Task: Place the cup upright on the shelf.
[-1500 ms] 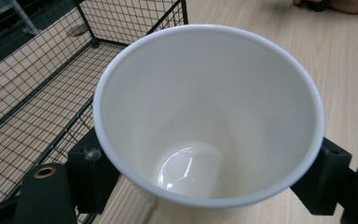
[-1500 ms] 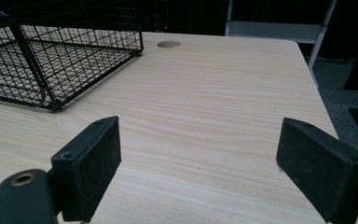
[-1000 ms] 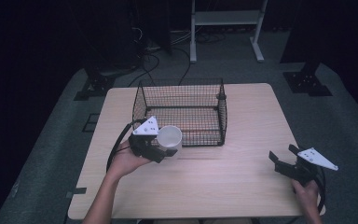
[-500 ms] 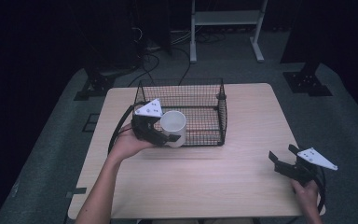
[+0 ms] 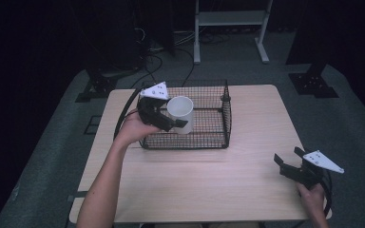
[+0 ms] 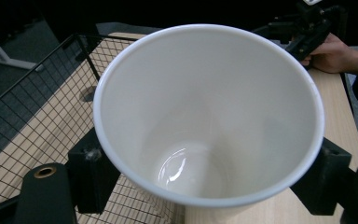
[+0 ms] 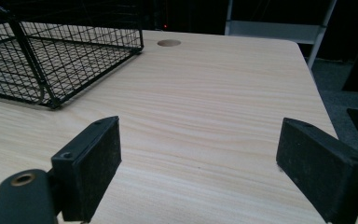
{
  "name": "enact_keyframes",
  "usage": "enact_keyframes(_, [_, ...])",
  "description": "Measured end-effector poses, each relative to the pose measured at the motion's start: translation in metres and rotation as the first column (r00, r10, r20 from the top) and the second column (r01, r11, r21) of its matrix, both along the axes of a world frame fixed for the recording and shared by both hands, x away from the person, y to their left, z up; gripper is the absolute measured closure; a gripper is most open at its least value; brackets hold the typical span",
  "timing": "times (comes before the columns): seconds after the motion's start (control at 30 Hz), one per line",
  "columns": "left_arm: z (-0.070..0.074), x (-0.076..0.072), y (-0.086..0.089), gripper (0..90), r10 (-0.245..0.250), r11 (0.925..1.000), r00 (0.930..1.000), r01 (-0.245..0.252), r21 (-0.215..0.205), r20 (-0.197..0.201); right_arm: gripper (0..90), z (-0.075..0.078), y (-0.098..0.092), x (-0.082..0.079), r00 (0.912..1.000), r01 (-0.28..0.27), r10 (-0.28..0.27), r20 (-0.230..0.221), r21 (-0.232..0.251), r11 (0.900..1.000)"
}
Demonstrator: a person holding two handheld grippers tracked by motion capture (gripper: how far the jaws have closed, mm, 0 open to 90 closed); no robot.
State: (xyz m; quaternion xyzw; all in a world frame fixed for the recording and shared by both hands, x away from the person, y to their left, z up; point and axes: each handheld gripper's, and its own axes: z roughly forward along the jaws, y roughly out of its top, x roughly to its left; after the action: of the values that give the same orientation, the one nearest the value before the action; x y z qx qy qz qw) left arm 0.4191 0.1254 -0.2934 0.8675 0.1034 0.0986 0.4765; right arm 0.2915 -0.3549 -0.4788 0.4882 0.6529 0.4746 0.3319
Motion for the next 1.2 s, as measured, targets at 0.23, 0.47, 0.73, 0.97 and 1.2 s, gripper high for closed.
enact_keyframes(0.23, [0.004,0.016,-0.002,21.0,0.009,0.9998,0.9999,-0.009,-0.015,-0.013,13.0,0.000,0.000,0.000,1.0000,-0.006,0.006,-0.001,0.001,1.000])
enact_keyframes(0.47, [-0.005,0.031,-0.003,21.0,0.022,0.9994,0.9994,-0.023,-0.027,-0.027,13.0,0.000,0.000,0.000,0.9999,-0.010,0.010,-0.002,-0.002,1.000])
enact_keyframes(0.73, [-0.009,0.047,-0.004,21.0,0.041,0.9987,0.9984,-0.042,-0.030,-0.040,13.0,0.000,0.000,0.000,0.9999,-0.010,0.010,-0.002,0.001,1.000])
enact_keyframes(0.97, [-0.011,0.057,-0.007,21.0,0.049,0.9983,0.9985,-0.050,-0.031,-0.024,13.0,0.000,0.000,0.000,0.9999,-0.010,0.010,-0.003,0.002,1.000])
enact_keyframes(1.2, [-0.018,0.067,-0.011,21.0,0.059,0.9982,0.9973,-0.059,-0.006,-0.045,13.0,0.000,0.000,0.000,1.0000,-0.009,0.009,-0.002,0.001,1.000])
